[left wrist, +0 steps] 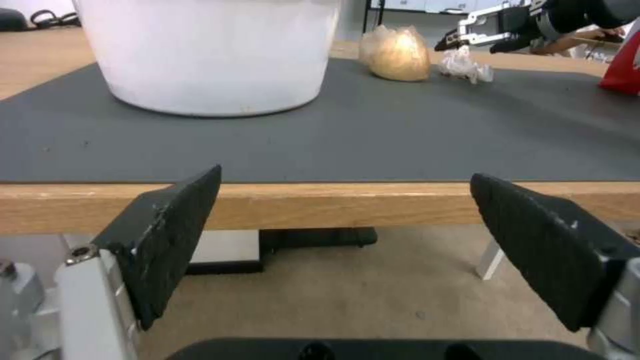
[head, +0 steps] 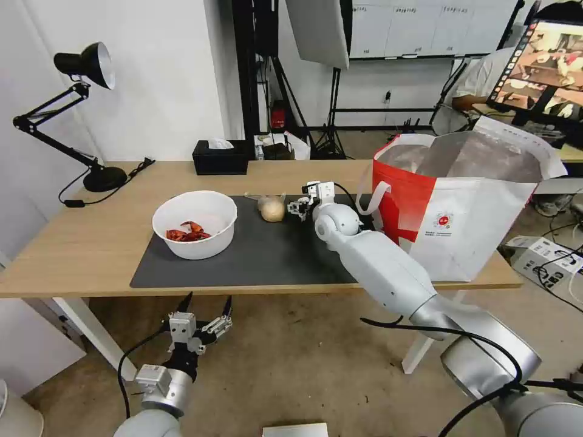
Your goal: Pick up the trash from the table and place it into the takeout bag.
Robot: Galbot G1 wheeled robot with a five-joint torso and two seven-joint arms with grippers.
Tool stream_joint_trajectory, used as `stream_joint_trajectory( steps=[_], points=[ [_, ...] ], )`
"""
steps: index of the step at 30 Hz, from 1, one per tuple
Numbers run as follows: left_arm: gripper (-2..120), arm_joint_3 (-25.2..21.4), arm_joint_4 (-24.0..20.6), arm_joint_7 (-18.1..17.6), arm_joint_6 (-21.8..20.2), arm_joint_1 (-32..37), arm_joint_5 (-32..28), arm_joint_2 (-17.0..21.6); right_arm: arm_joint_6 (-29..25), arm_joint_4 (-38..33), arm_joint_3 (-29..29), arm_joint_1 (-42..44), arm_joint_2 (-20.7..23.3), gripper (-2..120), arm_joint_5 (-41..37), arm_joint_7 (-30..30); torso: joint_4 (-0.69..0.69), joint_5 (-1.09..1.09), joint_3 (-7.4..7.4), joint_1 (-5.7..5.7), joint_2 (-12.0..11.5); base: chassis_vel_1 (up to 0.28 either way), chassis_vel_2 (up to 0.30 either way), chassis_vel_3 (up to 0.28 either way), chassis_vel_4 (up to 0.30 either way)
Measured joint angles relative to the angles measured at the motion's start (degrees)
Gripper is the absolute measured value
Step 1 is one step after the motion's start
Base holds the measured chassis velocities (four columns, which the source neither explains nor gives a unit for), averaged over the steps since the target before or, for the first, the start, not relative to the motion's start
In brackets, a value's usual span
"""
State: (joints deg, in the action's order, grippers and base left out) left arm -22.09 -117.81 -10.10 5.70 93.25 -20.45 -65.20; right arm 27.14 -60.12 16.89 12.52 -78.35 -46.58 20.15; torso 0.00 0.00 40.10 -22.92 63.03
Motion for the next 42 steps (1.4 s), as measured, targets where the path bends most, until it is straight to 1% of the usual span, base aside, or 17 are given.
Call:
stream_joint_trajectory(
  steps=[14,34,35,37,38,39,40,41,42],
  points=[
    [100,0.7,0.4,0.0,0.0,-0.5,0.0,-0.1,0.7,2.5,-0.3,-0.6,-0.8,100,1.2,-1.6,0.00,0.00,0.00,0.00,0.0,0.000,0.000,0.000,0.000],
    [100,0.8,-0.3,0.0,0.0,-0.2,0.3,0.1,2.7,2.3,-0.3,0.0,-0.2,100,0.8,-1.9,0.00,0.00,0.00,0.00,0.0,0.000,0.000,0.000,0.000],
    [100,0.8,-0.3,0.0,0.0,-0.2,0.3,0.1,2.7,2.3,-0.3,0.0,-0.1,99,0.8,-2.0,0.00,0.00,0.00,0.00,0.0,0.000,0.000,0.000,0.000],
    [100,0.8,-0.4,0.0,0.0,-0.2,0.3,0.2,2.6,2.2,-0.3,0.1,-0.1,89,0.8,-2.1,0.00,0.00,0.00,0.00,0.0,0.000,0.000,0.000,0.000],
    [100,0.8,-0.4,0.0,0.0,-0.2,0.3,0.2,2.6,2.2,-0.3,0.1,-0.1,89,0.8,-2.1,0.00,0.00,0.00,0.00,0.0,0.000,0.000,0.000,0.000],
    [100,0.8,-0.4,0.0,-0.1,-0.2,0.3,0.1,2.6,2.2,-0.3,0.1,-0.1,86,0.8,-2.1,0.00,0.00,0.00,0.00,0.0,0.000,0.000,0.000,0.000],
    [100,0.8,-0.4,0.0,-0.1,-0.2,0.3,0.1,2.6,2.2,-0.3,0.1,-0.1,80,0.8,-2.2,0.00,0.00,0.00,0.00,0.0,0.000,0.000,0.000,0.000],
    [100,0.9,-0.4,0.0,-0.1,-0.2,0.3,0.1,2.5,2.1,-0.2,0.2,-0.1,76,0.8,-2.2,0.00,0.00,0.00,0.00,0.0,0.000,0.000,0.000,0.000],
    [100,1.0,-0.4,0.0,-0.1,-0.1,0.4,0.0,2.5,2.1,-0.2,0.2,-0.1,71,0.8,-2.2,0.00,0.00,0.00,0.00,0.0,0.000,0.000,0.000,0.000]
  ],
)
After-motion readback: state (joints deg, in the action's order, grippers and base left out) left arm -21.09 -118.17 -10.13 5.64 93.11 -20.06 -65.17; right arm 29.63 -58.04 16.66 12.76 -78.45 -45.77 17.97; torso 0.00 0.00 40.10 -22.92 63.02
